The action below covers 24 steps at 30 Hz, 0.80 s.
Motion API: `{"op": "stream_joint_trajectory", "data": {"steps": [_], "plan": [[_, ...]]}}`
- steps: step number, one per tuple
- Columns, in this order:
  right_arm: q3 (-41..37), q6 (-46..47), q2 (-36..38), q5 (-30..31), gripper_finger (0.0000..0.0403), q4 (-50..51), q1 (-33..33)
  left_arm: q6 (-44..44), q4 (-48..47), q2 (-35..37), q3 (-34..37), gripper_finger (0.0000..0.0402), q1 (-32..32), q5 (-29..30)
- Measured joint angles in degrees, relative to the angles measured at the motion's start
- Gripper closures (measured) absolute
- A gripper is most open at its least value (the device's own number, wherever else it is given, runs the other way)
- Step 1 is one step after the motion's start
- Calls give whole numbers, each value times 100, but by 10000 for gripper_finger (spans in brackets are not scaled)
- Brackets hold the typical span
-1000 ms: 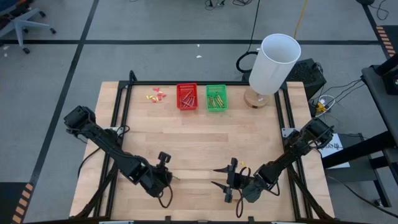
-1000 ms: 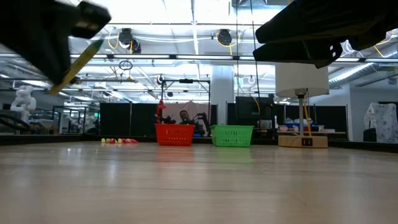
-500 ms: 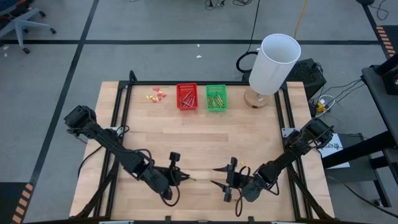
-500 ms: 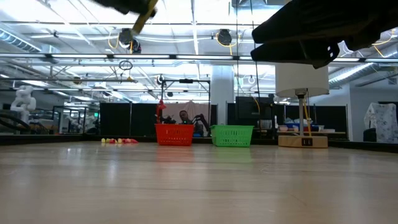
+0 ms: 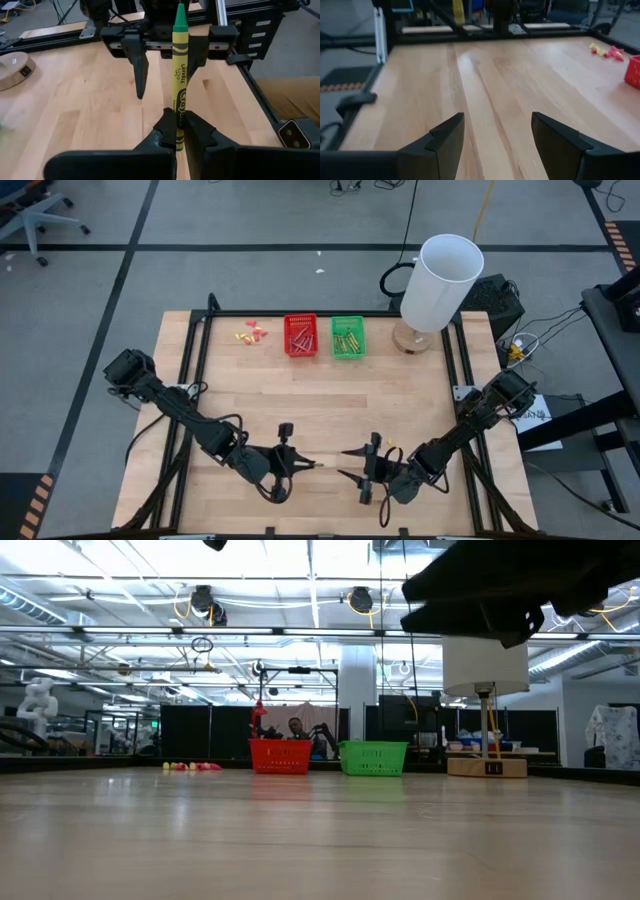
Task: Sort crayons
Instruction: Put the green crayon into the green bin
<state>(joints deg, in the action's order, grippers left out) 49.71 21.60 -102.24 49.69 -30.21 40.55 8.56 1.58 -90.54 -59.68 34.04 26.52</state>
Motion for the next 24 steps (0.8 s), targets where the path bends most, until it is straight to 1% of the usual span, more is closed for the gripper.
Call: {"op": "stream_joint_trajectory", "data": {"steps": [2, 9, 11, 13, 17, 18, 24], "plan": [[0, -214, 0, 0, 188, -308, -12, 2, 0, 0, 0, 391, 0, -2], [0, -1592, 0, -31, 188, -1926, -142, -4, 2, 0, 0, 391, 0, -2], [0, -1836, 0, -52, 188, -2267, -202, -9, 7, 0, 0, 391, 0, -2], [0, -1935, 0, -331, 188, -2466, -304, -9, 7, 0, 0, 391, -12, -2], [0, -1888, -19, -1239, 188, -2773, -554, -3, 8, 0, 0, 391, -66, -2], [0, -1881, -56, -1385, 188, -2898, -605, -3, 7, 0, 0, 391, -77, -2], [61, -2152, -330, -1860, 188, -3436, -723, -2, 7, 0, 0, 391, -107, -2]]}}
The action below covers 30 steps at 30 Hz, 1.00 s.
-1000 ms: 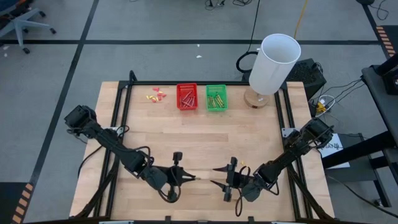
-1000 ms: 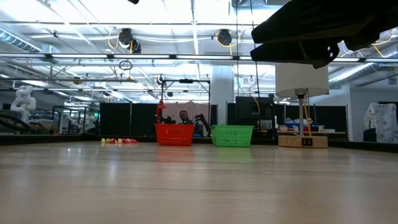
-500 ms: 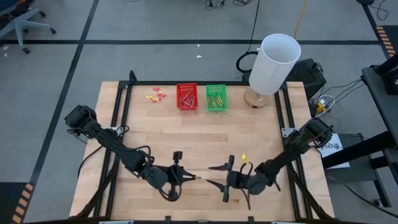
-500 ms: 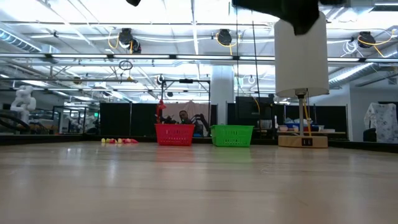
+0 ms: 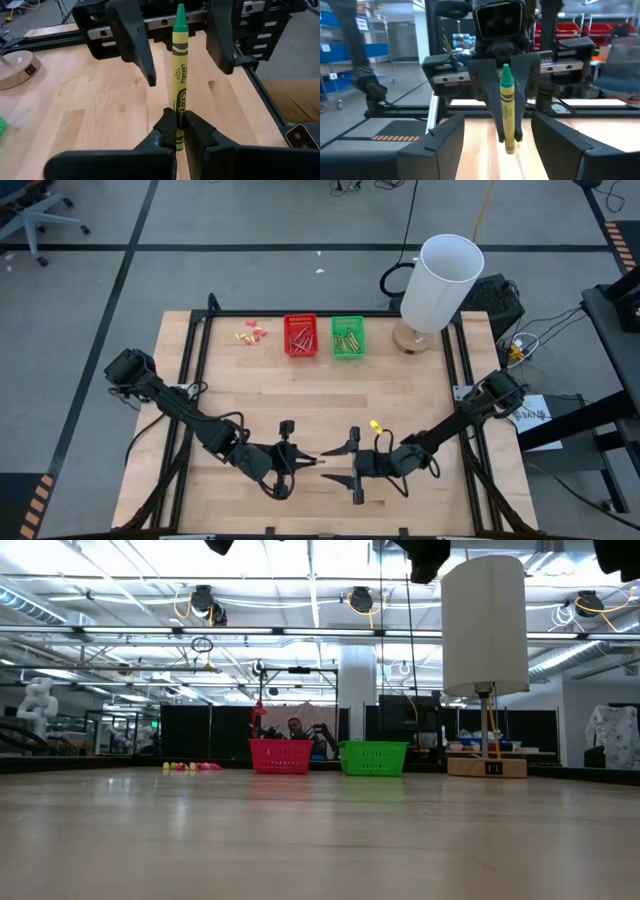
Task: Sort crayons
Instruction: Put the green crayon into the green bin
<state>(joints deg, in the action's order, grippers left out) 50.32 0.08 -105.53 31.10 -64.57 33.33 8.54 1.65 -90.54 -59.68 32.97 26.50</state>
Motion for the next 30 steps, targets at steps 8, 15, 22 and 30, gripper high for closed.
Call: {"op": "stream_joint_trajectory", "data": {"steps": [8, 15, 22, 30], "plan": [[406, -324, -239, -131, 188, -78, -80, -30, 5, 0, 0, 391, 0, -1], [606, -438, -389, -127, 188, -31, -103, -33, -4, 0, 0, 391, 0, -2], [606, -549, -385, -108, 208, -40, -103, -35, -22, 1, 0, 391, 0, -2], [606, -677, -383, -75, 291, -35, -103, -35, -42, 0, 0, 391, 2, -10]]}}
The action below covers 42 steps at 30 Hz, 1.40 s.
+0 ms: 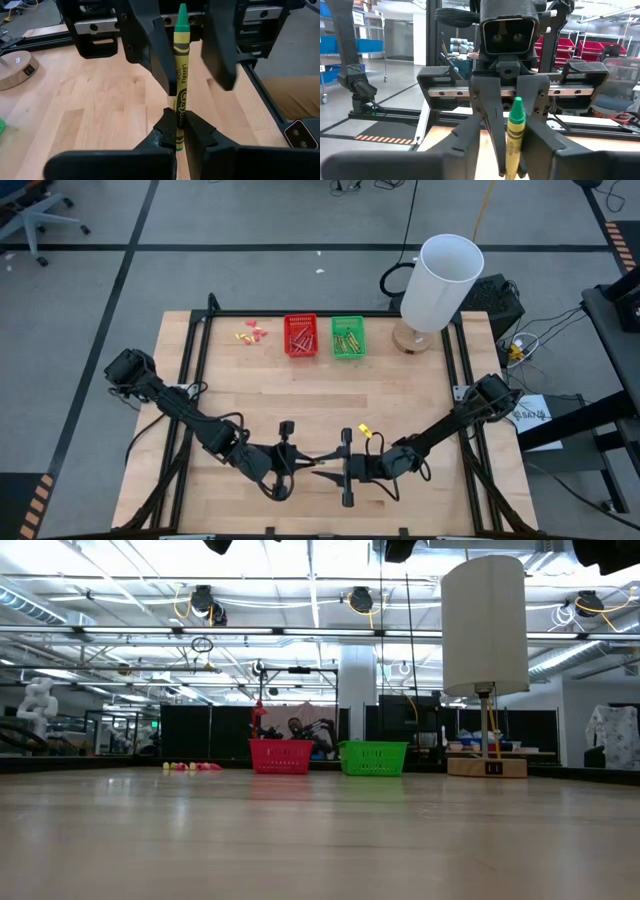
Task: Sort crayons
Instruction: Put the green crayon into the green bin
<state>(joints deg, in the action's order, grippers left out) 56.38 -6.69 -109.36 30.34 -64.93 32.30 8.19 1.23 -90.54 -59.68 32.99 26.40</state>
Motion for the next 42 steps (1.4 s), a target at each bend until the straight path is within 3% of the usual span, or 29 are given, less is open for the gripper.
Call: {"op": "stream_joint_trajectory", "data": {"steps": [7, 14, 26, 29, 35, 42], "plan": [[0, -25, 2, 7, 352, 4, 2, -7, 2, 0, 0, 391, 2, -137], [-2, -34, 3, 9, 388, 2, 0, 5, 59, 0, 3, 378, 2, -152], [-2, -63, 11, -27, 388, 9, 6, 48, 140, 2, 7, 252, 15, -112], [-2, -139, 21, 228, 388, 11, 31, 31, 115, 23, 7, 230, 94, -117], [-4, -656, 202, 436, 388, 107, 157, 84, -169, 31, 7, 219, 325, -55], [-4, -1710, 594, 415, 387, 352, 369, 770, -772, 31, 7, 218, 573, 270]]}}
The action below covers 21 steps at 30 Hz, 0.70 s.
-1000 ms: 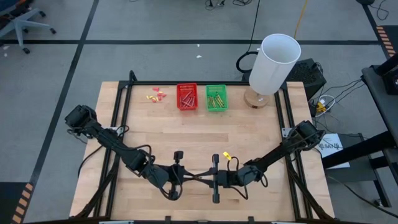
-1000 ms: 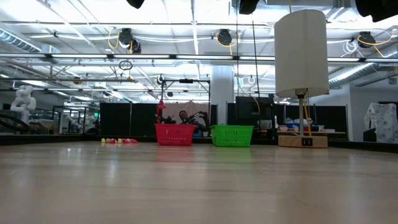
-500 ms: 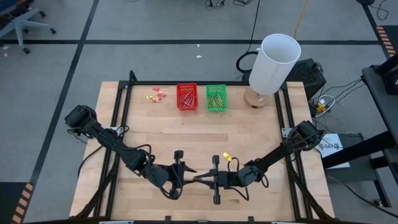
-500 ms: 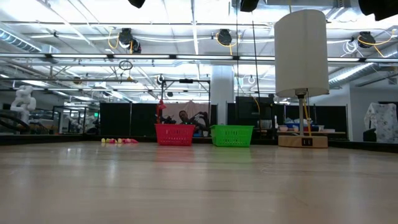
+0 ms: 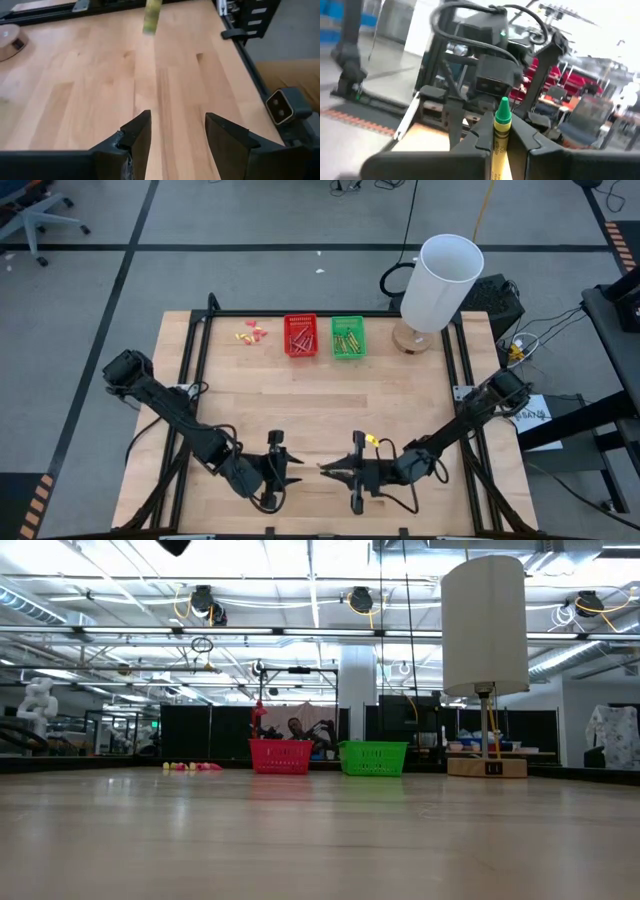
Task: Sort crayons
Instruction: Put the green crayon into the green bin
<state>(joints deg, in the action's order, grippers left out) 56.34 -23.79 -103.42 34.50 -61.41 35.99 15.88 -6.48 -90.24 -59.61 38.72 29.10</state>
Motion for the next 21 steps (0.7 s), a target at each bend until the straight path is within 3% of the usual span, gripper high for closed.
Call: {"op": "stream_joint_trajectory", "data": {"steps": [15, 21], "plan": [[2, -2542, 180, -7, 387, 519, 239, 624, 74, -35, 1, 218, 197, 595], [2, -2993, 180, -26, 387, 710, 245, 610, 217, -46, 0, 218, 192, 599]]}}
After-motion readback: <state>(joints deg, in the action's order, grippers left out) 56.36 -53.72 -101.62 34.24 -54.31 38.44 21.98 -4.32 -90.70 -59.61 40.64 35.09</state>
